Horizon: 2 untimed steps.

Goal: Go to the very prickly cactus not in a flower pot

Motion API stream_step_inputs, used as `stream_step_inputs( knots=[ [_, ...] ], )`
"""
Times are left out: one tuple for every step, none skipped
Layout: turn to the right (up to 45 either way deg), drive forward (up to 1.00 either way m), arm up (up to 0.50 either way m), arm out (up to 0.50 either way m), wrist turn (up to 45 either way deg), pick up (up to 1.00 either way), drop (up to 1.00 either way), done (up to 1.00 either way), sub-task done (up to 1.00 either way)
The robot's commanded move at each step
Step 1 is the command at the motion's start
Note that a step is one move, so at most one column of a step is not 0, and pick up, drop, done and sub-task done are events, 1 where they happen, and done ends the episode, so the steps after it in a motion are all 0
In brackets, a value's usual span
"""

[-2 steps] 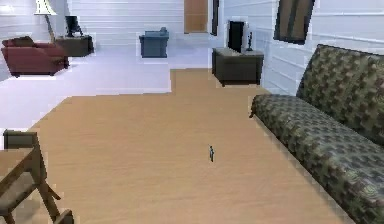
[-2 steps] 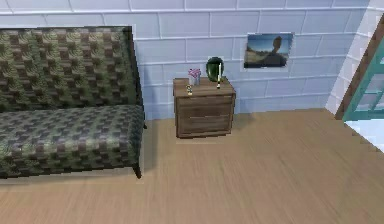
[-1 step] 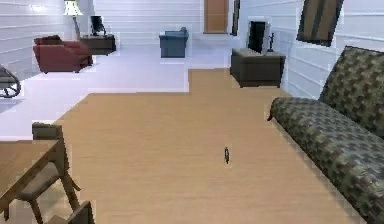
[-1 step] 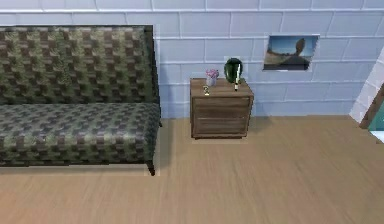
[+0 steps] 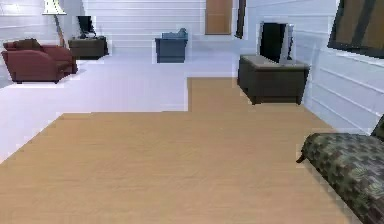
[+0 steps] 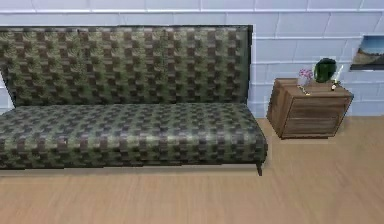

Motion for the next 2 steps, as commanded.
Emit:
stream_step_inputs(
  knots=[
    [-39.0,0.0,0.0,0.0,0.0,0.0,0.0,0.0,0.0],
    [0.0,1.0,0.0,0.0,0.0,0.0,0.0,0.0,0.0]
  ],
)
